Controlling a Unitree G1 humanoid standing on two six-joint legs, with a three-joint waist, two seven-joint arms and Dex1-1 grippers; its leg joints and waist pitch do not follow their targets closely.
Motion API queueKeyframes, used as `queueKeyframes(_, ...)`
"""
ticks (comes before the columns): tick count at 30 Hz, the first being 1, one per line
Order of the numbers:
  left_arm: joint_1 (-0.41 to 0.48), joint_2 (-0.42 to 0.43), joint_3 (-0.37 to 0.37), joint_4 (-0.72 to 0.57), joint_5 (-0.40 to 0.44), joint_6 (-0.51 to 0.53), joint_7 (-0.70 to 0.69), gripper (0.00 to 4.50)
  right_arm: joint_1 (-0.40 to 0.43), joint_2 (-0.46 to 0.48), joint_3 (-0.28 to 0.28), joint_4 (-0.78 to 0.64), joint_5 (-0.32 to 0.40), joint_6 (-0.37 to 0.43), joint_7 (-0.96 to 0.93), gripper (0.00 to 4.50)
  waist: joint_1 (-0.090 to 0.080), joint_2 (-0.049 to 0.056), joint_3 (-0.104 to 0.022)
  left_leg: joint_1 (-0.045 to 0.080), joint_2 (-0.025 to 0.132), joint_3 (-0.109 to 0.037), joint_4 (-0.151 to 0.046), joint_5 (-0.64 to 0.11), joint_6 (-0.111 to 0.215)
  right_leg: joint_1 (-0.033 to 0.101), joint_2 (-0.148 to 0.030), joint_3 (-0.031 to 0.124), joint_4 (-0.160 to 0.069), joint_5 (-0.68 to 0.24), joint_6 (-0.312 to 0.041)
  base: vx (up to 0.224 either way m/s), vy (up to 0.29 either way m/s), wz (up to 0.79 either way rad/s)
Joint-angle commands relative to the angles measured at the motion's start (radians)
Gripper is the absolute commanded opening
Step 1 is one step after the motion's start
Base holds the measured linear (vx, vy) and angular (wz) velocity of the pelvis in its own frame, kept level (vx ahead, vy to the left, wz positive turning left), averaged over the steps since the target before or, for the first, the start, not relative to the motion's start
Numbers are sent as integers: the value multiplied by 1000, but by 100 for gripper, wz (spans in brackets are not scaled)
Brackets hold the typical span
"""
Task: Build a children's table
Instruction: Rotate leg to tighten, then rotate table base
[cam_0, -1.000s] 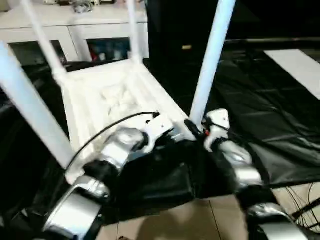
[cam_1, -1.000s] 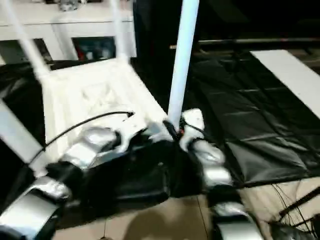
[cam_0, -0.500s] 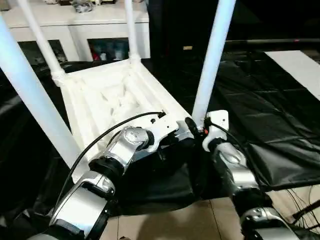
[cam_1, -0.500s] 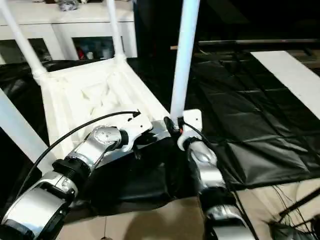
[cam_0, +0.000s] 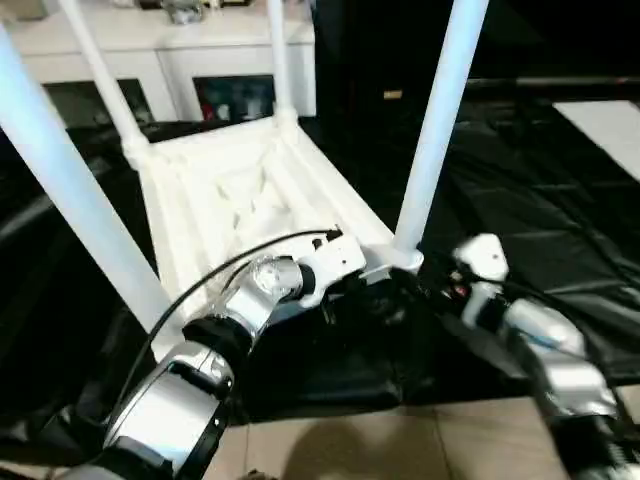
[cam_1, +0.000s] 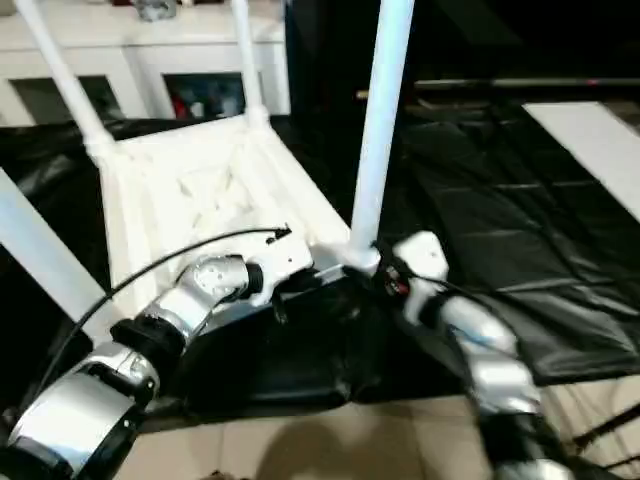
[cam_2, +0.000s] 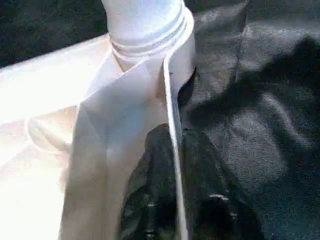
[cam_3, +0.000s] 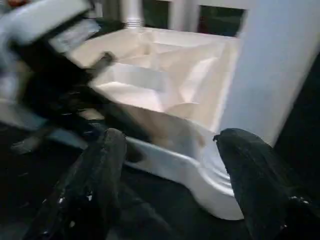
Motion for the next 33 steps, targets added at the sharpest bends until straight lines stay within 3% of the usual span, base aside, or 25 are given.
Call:
queueKeyframes(1, 12, 0, 32, -27, -38, -17, -7, 81, 15, -7, 3, -64, 43, 31, 43, 321, 4, -23, -59, 15, 36, -20, -64, -275, 89, 40, -56, 33, -88, -369, -152, 0, 0, 0)
queueKeyframes(2, 18, 3, 36, -40, -44, -18, -12, 101, 19, -5, 6, -71, 43, 31, 43, 321, 5, -24, -61, 9, 37, -22, -65, -263, 90, 44, -57, 31, -82, -333, -164, 0, 0, 0)
queueKeyframes(7, 50, 26, 55, -133, -84, 18, -50, 130, 20, 13, 17, -86, 40, 38, 23, 321, 0, -21, -64, 6, 40, -23, -64, -243, 94, 45, -59, 31, -68, -241, -201, 0, 0, 0)
queueKeyframes(8, 84, 47, 74, -231, -119, 69, -83, 148, 23, 25, 26, -99, 38, 47, 12, 321, 2, -16, -69, 12, 42, -22, -61, -225, 98, 43, -58, 33, -62, -196, -218, 0, 0, 0)
queueKeyframes(10, 104, 58, 84, -281, -133, 95, -95, 154, 24, 29, 30, -109, 38, 54, 8, 321, 0, -15, -71, 9, 39, -18, -55, -180, 114, 42, -52, 32, -54, -120, -238, 0, 0, 0)
queueKeyframes(11, 157, 87, 112, -404, -163, 169, -98, 174, 23, 42, 32, -116, 32, 59, -11, 321, 1, -15, -72, 10, 41, -18, -53, -161, 121, 44, -54, 32, -46, -78, -250, 0, 0, 0)
queueKeyframes(13, 192, 105, 127, -476, -187, 206, -107, 185, 20, 47, 30, -115, 26, 55, -24, 321, 0, -13, -71, 7, 39, -16, -52, -146, 131, 43, -52, 31, -44, -59, -257, 0, 0, 0)
queueKeyframes(17, 281, 147, 168, -678, -277, 320, -142, 220, 13, 41, 31, -105, 21, 58, -14, 321, -2, -12, -64, 12, 43, -15, -60, -205, 100, 41, -52, 33, -53, -153, -244, 0, 0, 0)
queueKeyframes(19, 288, 149, 169, -694, -282, 331, -144, 240, 14, 40, 31, -106, 21, 59, -13, 321, -1, -8, -62, 20, 41, -12, -61, -243, 81, 33, -47, 35, -61, -210, -225, 0, 0, 0)
queueKeyframes(20, 348, 172, 171, -833, -334, 426, -168, 250, 7, 38, 33, -96, 9, 50, -16, 321, 1, -12, -62, 21, 47, -16, -65, -256, 64, 37, -53, 37, -57, -220, -224, 0, 0, 0)
queueKeyframes(21, 348, 172, 171, -833, -334, 426, -168, 257, 7, 38, 33, -96, 9, 50, -16, 321, -3, -12, -57, 15, 46, -16, -69, -259, 61, 38, -50, 37, -59, -234, -219, 0, 0, 0)
queueKeyframes(22, 373, 180, 172, -896, -359, 474, -175, 265, 4, 38, 34, -92, 2, 45, -24, 321, -3, -15, -57, 19, 44, -13, -68, -272, 55, 33, -47, 38, -63, -255, -208, 0, 0, 0)
queueKeyframes(27, 453, 210, 149, -1109, -482, 659, -212, 307, -35, 57, 45, -50, -25, 29, -63, 321, -6, -14, -60, 17, 40, -13, -66, -245, 45, 36, -48, 39, -57, -250, -206, 0, 0, 0)
queueKeyframes(30, 514, 259, 76, -1162, -427, 697, -231, 331, -74, 91, 53, -10, -41, 23, -103, 321, -13, -12, -57, 13, 36, -15, -67, -237, 49, 37, -44, 38, -59, -263, -189, 0, 0, 0)
queueKeyframes(31, 524, 261, 62, -1155, -393, 692, -216, 339, -83, 102, 55, -5, -35, 30, -102, 321, -15, -11, -57, 18, 35, -13, -66, -244, 48, 34, -41, 39, -62, -270, -178, 0, 0, 0)
queueKeyframes(33, 542, 234, 48, -1091, -279, 662, -116, 356, -105, 134, 76, 4, -32, 40, -96, 321, -15, -6, -59, 19, 36, -14, -65, -238, 43, 34, -40, 41, -63, -260, -167, 0, 0, 0)
